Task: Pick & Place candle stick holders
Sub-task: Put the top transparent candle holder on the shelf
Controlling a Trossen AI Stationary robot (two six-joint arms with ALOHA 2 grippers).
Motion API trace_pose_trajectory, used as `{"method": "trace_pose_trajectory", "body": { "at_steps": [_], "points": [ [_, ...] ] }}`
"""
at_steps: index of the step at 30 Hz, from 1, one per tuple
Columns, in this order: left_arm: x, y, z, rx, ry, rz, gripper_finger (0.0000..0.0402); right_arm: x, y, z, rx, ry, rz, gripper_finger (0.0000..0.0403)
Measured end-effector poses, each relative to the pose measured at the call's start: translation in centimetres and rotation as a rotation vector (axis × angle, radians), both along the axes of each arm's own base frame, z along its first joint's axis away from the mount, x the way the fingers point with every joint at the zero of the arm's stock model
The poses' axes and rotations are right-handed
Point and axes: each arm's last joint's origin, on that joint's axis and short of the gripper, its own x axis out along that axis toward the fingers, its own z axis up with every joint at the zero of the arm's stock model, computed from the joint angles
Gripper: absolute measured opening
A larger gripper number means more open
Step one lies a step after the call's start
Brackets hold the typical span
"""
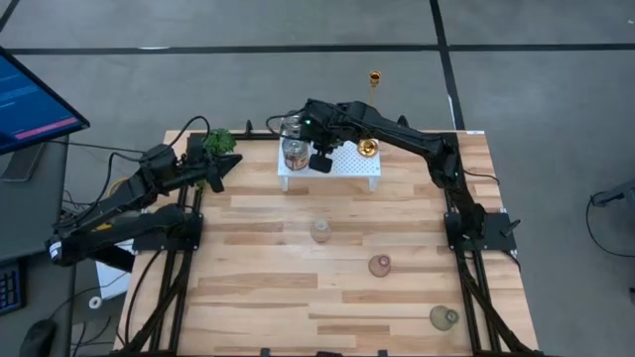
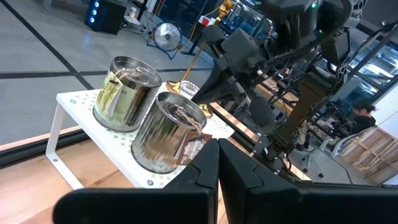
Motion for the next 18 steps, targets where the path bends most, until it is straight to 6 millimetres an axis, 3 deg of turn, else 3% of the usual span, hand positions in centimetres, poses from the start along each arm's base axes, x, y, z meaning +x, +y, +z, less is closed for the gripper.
{"method": "trace_pose_trajectory", "body": {
  "at_steps": [18],
  "points": [
    [0.0,0.0,0.0,0.0,0.0,0.0,0.0006,-0.3,-3.7,0.7,-0.096,-0.105,-0.079,0.0]
  ]
}}
